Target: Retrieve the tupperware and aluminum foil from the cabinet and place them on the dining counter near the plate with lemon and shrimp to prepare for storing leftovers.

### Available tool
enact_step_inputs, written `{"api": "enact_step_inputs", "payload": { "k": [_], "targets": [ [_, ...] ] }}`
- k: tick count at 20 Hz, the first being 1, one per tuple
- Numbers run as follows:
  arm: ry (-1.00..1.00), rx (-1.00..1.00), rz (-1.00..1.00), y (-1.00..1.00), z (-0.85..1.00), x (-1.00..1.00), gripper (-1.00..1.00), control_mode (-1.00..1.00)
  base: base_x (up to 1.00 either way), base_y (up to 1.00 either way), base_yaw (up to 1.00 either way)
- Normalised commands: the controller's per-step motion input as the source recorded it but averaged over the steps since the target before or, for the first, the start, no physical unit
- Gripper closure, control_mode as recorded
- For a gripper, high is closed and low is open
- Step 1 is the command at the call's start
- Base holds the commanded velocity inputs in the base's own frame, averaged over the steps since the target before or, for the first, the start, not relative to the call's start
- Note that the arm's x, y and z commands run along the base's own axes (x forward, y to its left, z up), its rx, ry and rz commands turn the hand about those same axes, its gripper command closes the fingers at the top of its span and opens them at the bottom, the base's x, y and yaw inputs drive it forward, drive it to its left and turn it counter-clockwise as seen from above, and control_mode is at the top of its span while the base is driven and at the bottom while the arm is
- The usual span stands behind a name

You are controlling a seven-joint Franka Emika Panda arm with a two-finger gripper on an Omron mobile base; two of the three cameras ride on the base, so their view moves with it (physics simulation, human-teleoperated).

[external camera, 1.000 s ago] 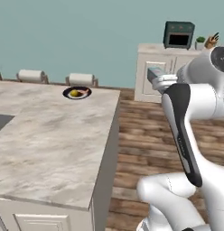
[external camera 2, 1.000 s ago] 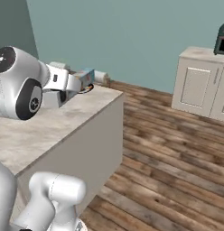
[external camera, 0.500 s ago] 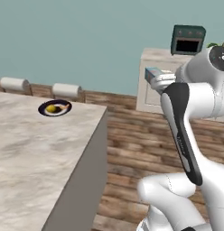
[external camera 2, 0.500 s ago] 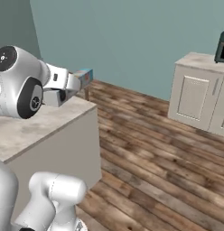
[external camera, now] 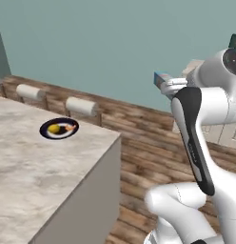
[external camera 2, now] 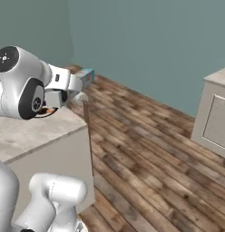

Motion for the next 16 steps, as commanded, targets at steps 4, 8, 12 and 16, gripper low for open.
{"api": "enact_step_inputs", "payload": {
  "k": [4, 8, 12, 16],
  "targets": [
    [0.00, 0.00, 0.00, 0.00, 0.00, 0.00, 1.00, 1.00, 0.96, -0.86, 0.44],
    [0.00, 0.00, 0.00, 0.00, 0.00, 0.00, 1.00, 1.00, 0.79, -0.97, 0.42],
    [0.00, 0.00, 0.00, 0.00, 0.00, 0.00, 1.00, 1.00, 0.51, -0.98, 0.48],
    [0.00, 0.00, 0.00, 0.00, 0.00, 0.00, 1.00, 1.00, 0.29, -0.89, 0.55]
  ]
}}
